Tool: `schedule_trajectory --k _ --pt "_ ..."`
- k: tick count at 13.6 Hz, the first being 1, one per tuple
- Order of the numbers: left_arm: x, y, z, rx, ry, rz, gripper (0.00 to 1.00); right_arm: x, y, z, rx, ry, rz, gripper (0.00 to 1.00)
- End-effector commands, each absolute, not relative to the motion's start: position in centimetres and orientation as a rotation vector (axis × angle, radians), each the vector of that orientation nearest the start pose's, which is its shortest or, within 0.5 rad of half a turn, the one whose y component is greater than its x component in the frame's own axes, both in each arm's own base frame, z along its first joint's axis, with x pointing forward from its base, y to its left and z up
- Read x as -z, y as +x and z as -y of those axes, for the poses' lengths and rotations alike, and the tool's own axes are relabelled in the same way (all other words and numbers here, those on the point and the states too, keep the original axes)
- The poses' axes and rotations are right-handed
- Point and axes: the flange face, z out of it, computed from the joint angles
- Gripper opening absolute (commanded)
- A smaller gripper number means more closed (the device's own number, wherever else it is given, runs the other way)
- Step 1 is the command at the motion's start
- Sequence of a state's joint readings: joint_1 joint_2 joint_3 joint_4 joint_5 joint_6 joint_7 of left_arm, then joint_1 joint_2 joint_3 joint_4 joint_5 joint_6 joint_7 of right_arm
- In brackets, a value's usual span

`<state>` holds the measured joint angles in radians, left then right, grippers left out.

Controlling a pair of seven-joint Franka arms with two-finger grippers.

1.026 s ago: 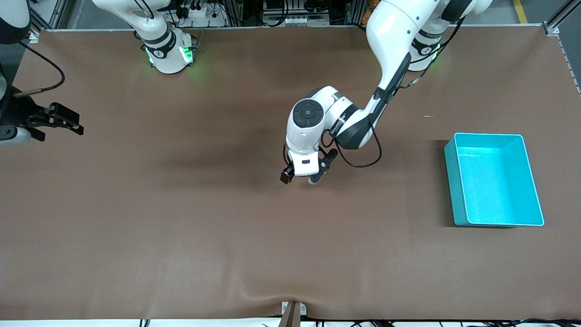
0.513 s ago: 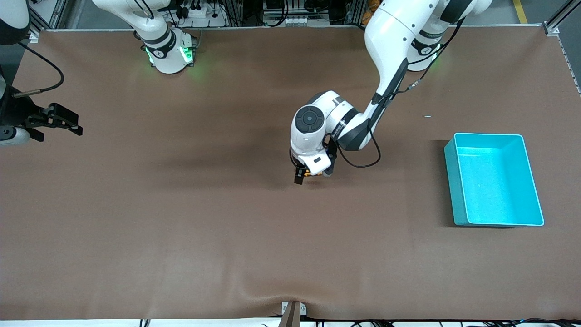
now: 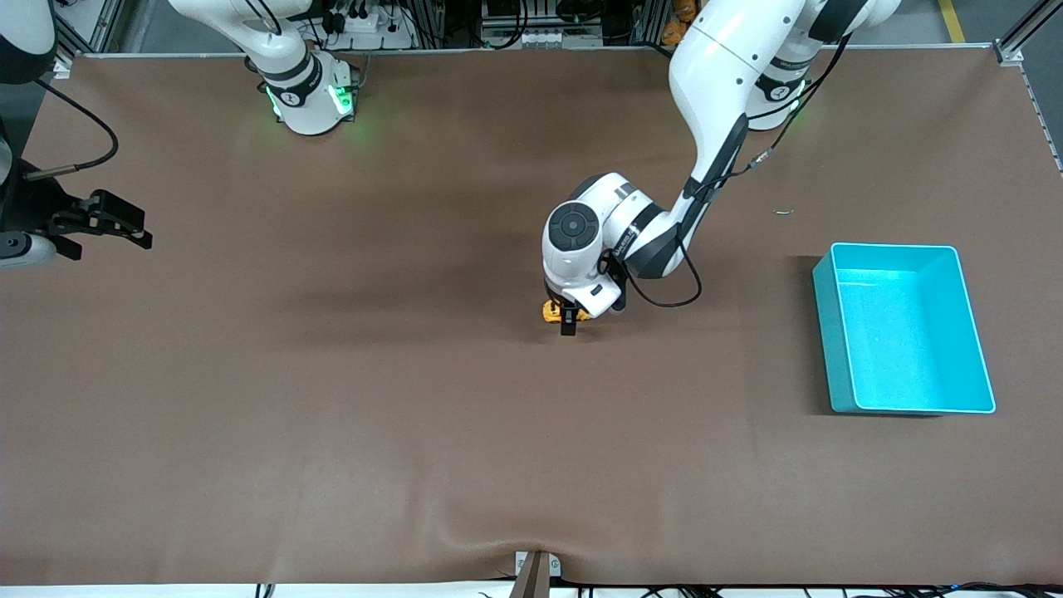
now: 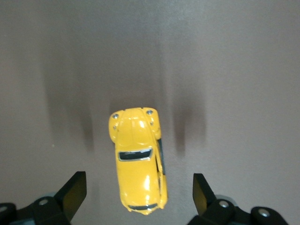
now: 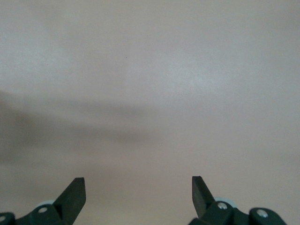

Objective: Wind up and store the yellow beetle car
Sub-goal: 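Lower the left gripper and close it on the yellow car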

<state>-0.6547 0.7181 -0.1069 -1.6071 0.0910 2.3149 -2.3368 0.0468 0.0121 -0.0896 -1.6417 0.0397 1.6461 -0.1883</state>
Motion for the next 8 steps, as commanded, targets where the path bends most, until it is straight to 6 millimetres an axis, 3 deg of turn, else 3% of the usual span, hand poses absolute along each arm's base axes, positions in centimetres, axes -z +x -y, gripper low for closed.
schedule_trajectory --k 1,6,8 --pt "-20.0 50.8 47.0 0.033 -2.256 2.199 1.00 -58.8 56.8 1.6 -0.007 -3.106 0.228 1.00" --pt "-19.0 50.3 47.0 0.036 -2.252 2.179 1.00 -58.8 56.8 1.5 -0.005 -3.106 0.228 1.00" --pt "-18.9 50.4 46.9 0.055 -2.257 2.171 0.24 -58.9 56.8 1.6 -0.003 -3.108 0.221 1.00"
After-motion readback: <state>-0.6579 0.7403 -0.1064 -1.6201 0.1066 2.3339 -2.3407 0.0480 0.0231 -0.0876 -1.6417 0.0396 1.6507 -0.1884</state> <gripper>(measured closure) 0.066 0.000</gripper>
